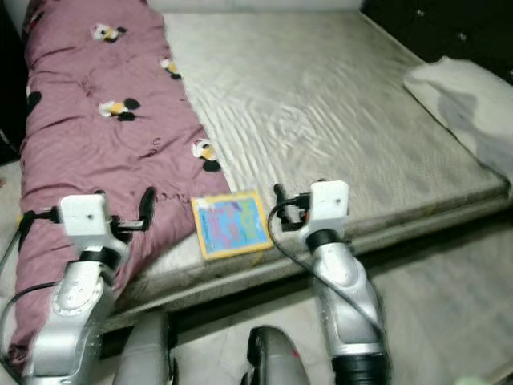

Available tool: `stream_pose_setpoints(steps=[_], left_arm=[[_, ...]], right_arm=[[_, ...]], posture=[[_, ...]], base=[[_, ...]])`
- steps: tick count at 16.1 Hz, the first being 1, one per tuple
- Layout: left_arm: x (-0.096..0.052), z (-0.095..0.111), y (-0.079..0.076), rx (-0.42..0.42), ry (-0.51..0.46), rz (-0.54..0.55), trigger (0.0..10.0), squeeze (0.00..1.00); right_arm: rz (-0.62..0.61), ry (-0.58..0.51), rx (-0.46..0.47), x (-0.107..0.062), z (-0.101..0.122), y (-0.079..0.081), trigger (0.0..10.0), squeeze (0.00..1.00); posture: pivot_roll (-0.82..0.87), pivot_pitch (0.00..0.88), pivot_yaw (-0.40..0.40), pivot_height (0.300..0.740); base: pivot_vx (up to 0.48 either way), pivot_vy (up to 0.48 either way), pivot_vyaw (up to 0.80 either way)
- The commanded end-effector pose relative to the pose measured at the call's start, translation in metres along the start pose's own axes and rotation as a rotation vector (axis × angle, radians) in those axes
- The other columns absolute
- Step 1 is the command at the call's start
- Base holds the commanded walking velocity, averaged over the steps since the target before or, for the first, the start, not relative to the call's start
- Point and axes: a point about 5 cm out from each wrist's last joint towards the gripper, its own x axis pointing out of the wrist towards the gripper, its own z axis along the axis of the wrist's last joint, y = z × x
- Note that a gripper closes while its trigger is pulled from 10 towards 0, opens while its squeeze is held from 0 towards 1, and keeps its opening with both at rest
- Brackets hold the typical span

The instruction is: Clean up the room

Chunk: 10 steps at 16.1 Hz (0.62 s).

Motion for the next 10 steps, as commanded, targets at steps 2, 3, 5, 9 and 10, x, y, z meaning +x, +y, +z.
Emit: stream_pose_setpoints(steps=[2, 3, 5, 9, 10], left_arm=[[0.000, -0.001, -0.007, -0.018, 0.011, -0.009, 10.0, 0.00], [0.000, -0.003, -0.007, -0.016, 0.025, -0.007, 10.0, 0.00], [0.002, -0.012, -0.008, -0.035, 0.089, 0.001, 10.0, 0.00], [0.010, -0.012, -0.004, -0.056, 0.105, 0.016, 10.0, 0.00], [0.010, -0.011, -0.004, -0.055, 0.104, 0.018, 10.0, 0.00]], right_arm=[[-0.024, 0.002, -0.021, -0.003, 0.000, -0.009, 10.0, 0.00], [-0.025, 0.003, -0.021, -0.003, 0.000, -0.009, 10.0, 0.00], [-0.018, 0.004, -0.021, -0.004, 0.000, -0.008, 10.0, 0.00], [-0.016, 0.007, -0.022, -0.006, 0.000, -0.008, 10.0, 0.00], [-0.017, 0.008, -0.023, -0.006, 0.000, -0.008, 10.0, 0.00]], posture=[[0.01, 0.106, -0.106, 0.636], [0.01, 0.106, -0.106, 0.636], [0.01, 0.110, -0.110, 0.636], [0.00, 0.117, -0.112, 0.586], [0.00, 0.119, -0.111, 0.571]], base=[[0.000, 0.000, 0.00], [0.000, 0.000, 0.00], [0.000, 0.000, 0.00], [0.000, 0.000, 0.00], [0.000, 0.000, 0.00]])
